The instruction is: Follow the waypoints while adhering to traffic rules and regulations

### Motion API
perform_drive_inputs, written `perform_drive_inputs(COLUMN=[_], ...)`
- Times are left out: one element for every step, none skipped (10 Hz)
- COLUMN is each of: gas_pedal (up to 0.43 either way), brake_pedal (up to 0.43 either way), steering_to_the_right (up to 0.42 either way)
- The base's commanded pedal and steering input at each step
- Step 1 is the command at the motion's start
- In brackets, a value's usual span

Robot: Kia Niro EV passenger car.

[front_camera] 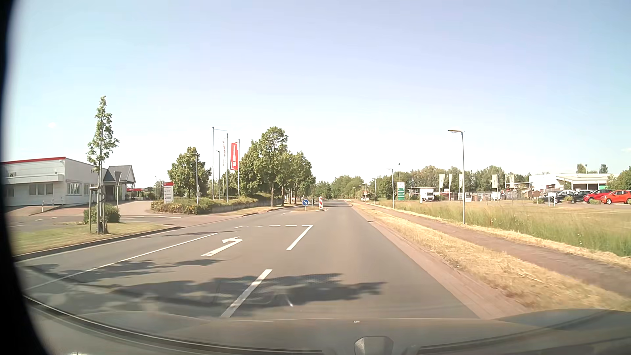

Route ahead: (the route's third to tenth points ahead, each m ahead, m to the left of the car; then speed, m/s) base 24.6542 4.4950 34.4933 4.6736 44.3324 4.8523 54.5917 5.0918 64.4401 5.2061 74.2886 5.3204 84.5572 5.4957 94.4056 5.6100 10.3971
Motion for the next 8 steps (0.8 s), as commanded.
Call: perform_drive_inputs(gas_pedal=[0.26, 0.26, 0.26, 0.26, 0.248, 0.248, 0.248, 0.248], brake_pedal=[0.006, 0.006, 0.006, 0.006, 0.006, 0.006, 0.006, 0.006], steering_to_the_right=[0.004, 0.004, 0.004, 0.004, 0.004, 0.004, 0.004, 0.004])
